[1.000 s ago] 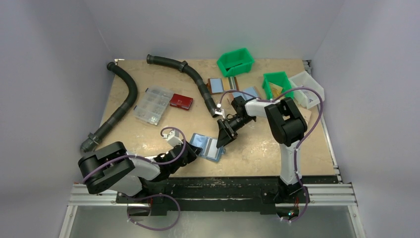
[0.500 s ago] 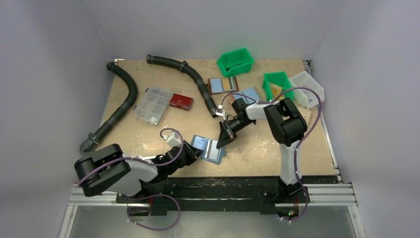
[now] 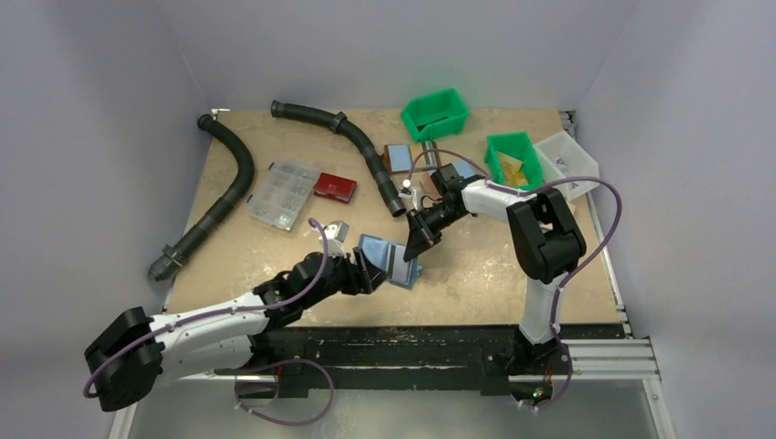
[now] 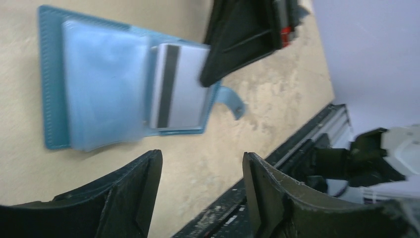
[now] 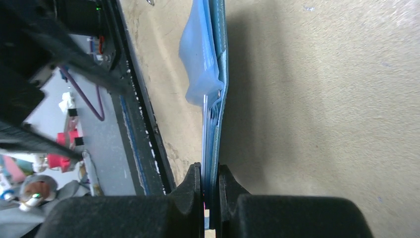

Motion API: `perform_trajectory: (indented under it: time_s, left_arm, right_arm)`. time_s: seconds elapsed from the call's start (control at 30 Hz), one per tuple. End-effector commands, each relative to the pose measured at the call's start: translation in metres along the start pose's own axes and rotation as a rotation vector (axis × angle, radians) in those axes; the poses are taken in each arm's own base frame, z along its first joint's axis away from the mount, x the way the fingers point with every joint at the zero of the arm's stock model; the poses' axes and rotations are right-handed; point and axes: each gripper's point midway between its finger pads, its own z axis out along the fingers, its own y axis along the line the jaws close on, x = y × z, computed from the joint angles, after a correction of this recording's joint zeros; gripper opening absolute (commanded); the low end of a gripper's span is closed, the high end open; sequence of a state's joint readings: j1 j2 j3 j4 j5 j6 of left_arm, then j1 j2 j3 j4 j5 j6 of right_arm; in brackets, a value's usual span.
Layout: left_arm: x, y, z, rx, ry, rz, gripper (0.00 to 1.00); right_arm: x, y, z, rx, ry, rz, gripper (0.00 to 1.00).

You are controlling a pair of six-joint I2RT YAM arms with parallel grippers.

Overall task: Take the credit cards out of the card holder
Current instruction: Remove the credit card from the card holder.

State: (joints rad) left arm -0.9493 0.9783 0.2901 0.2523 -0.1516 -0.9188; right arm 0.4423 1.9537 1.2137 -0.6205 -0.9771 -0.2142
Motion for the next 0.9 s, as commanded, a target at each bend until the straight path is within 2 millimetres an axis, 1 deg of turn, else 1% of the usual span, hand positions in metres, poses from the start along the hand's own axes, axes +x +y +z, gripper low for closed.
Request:
perform_trajectory:
  time_s: [0.0,0.03,0.1,0.13,0.3,0.37,0.5,0.73,0.87]
  left_arm:
    - [-0.018,-0.048,-0.014,0.163,0.026,0.113,0.62]
    - [-0.022,-0.056,-0.014,0.194,0.012,0.103,0.61]
    - [-0.023,-0.068,-0.011,0.247,0.014,0.093,0.54]
    - [-0.022,-0.069,-0.008,0.251,0.015,0.092,0.51]
    - [-0.013,-0.065,0.013,0.243,0.032,0.118,0.43]
    - [-0.011,-0.058,0.02,0.221,0.03,0.143,0.4]
    - [-0.011,-0.039,0.03,0.173,0.018,0.196,0.39]
    - [-0.008,-0.011,0.036,0.159,0.008,0.224,0.41]
    - [-0.002,-0.001,0.038,0.152,0.027,0.23,0.41]
  right_arm:
    - [-0.018,0.006,-0.015,0.063,-0.031,-0.11,0.0]
    - [-0.017,0.009,-0.015,0.052,-0.028,-0.111,0.0]
    - [-0.016,0.014,-0.014,0.027,-0.018,-0.126,0.0]
    - [-0.015,0.018,-0.013,0.011,-0.013,-0.134,0.0]
    - [-0.012,0.03,-0.014,-0.039,0.005,-0.171,0.0]
    - [-0.011,0.031,-0.014,-0.05,0.013,-0.185,0.0]
    - [-0.009,0.036,-0.015,-0.078,0.022,-0.204,0.0]
    - [-0.004,0.041,-0.014,-0.134,0.038,-0.218,0.0]
    - [-0.001,0.042,-0.01,-0.147,0.053,-0.218,0.0]
